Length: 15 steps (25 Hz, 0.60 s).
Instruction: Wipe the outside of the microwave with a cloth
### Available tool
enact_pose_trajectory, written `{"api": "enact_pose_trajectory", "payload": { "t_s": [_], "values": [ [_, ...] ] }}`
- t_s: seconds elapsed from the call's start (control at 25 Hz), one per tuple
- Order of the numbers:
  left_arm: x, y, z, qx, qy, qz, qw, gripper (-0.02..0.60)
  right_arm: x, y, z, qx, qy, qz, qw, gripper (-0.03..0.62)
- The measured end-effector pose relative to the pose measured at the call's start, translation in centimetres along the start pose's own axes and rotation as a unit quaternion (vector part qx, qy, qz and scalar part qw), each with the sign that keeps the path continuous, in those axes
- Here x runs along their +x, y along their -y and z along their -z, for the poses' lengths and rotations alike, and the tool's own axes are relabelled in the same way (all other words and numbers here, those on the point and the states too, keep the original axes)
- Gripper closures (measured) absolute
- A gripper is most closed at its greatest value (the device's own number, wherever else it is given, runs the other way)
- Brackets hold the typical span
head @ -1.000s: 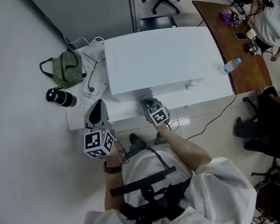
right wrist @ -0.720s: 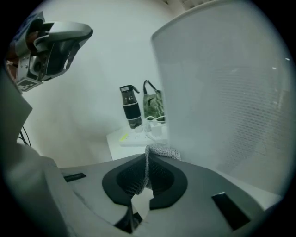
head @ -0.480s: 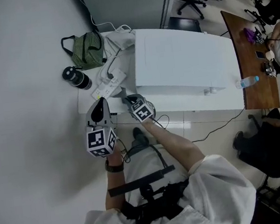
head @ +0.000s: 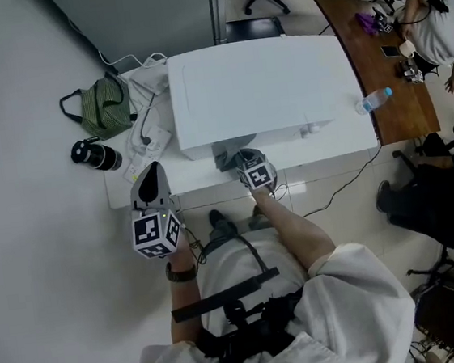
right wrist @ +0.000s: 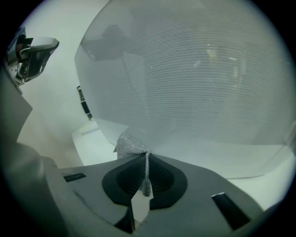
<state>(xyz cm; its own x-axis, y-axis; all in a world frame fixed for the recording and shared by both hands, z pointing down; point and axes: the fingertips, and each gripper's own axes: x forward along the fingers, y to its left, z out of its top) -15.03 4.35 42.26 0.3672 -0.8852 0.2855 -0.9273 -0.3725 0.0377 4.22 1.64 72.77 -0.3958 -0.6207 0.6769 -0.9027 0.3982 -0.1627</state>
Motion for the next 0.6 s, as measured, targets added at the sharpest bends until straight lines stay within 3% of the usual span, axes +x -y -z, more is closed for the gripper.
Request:
{"api": "enact_pose_trajectory", "payload": {
  "t_s": [0.2,0.4,0.6],
  "values": [
    [2.5,6.0,-0.4,0.017,-0.007,0.035,0.9992,0.554,-5.5,11.8,4.5,0.053,-0.01,0.08,0.995,0.568],
    [4.3,10.9,-0.2,0.029,-0.018,0.049,0.9982,0.554,-11.5,24.6,9.7,0.096,-0.017,0.162,0.982,0.568],
    [5.4,13.4,0.3,0.03,-0.036,0.049,0.9977,0.554,-16.7,33.8,11.3,0.136,-0.007,0.203,0.97,0.568]
  ]
}}
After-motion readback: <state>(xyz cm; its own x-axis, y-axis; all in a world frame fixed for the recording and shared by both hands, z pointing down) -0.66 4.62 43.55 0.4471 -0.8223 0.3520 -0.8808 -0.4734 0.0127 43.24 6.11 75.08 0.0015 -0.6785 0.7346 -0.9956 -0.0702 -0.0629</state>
